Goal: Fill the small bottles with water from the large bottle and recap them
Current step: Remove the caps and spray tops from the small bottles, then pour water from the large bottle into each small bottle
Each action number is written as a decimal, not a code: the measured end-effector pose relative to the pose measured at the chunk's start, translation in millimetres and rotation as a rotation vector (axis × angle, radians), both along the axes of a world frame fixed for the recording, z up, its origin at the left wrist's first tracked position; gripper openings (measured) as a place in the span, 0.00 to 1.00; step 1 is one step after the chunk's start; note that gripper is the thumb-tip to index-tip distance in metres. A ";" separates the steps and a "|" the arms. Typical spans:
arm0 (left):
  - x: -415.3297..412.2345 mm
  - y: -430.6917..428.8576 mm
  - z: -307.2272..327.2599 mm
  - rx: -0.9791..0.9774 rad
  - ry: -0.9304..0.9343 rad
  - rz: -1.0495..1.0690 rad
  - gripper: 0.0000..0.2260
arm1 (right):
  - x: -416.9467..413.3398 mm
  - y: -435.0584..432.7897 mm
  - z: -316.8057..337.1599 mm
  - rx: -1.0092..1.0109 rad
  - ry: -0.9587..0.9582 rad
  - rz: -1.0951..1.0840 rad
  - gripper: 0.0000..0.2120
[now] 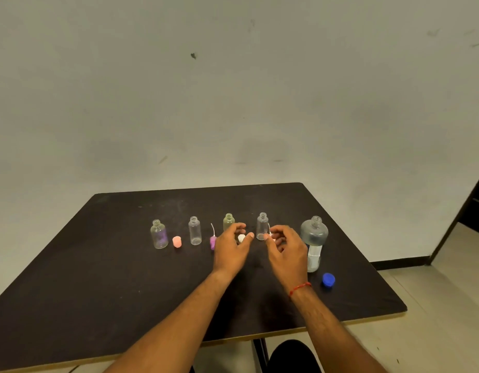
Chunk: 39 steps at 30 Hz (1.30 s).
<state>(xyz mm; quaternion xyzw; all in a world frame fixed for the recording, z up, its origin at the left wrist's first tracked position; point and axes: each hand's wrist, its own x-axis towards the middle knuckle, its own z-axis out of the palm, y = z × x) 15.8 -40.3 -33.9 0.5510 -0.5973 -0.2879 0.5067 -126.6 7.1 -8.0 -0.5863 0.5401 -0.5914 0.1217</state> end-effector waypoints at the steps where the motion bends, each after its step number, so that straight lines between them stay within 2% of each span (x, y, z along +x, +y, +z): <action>1: -4.5 -3.1 -1.3 0.033 0.008 0.000 0.16 | -4.5 3.8 0.3 -0.028 -0.013 -0.027 0.06; 3: -14.6 -11.2 -5.5 0.089 0.002 -0.001 0.22 | -14.1 10.3 0.7 -0.076 -0.038 -0.077 0.07; 7: -34.2 -27.7 -15.4 0.152 -0.046 -0.027 0.27 | -34.8 17.6 -0.5 -0.166 -0.075 -0.176 0.10; 11: -49.1 -46.5 -21.7 0.213 -0.072 -0.020 0.36 | -55.5 20.7 -4.5 -0.137 -0.161 -0.264 0.17; 13: -55.9 -53.4 -22.3 0.240 -0.084 -0.013 0.38 | -65.1 19.9 -8.3 -0.116 -0.146 -0.309 0.21; 16: -61.8 -66.2 -29.5 0.248 -0.104 0.012 0.35 | -75.9 15.1 -12.8 -0.043 -0.126 -0.331 0.27; 21: -66.8 -81.2 -38.6 0.218 -0.091 0.037 0.27 | -83.1 4.2 -23.4 0.165 -0.109 -0.224 0.36; 24: -68.8 -75.2 -26.1 0.189 -0.090 0.051 0.21 | -83.6 -2.6 -30.2 0.238 -0.102 -0.176 0.38; 28: -67.1 -73.3 -17.5 0.183 -0.075 0.034 0.08 | -85.0 -8.1 -31.9 0.263 -0.086 -0.162 0.38; 32: -62.3 -69.7 -7.9 0.148 -0.084 0.046 0.05 | -85.0 -10.1 -30.6 0.262 -0.071 -0.166 0.38; 39: -55.5 -59.3 20.2 -0.011 -0.077 0.004 0.09 | -81.3 -16.8 -21.2 0.226 -0.010 -0.169 0.37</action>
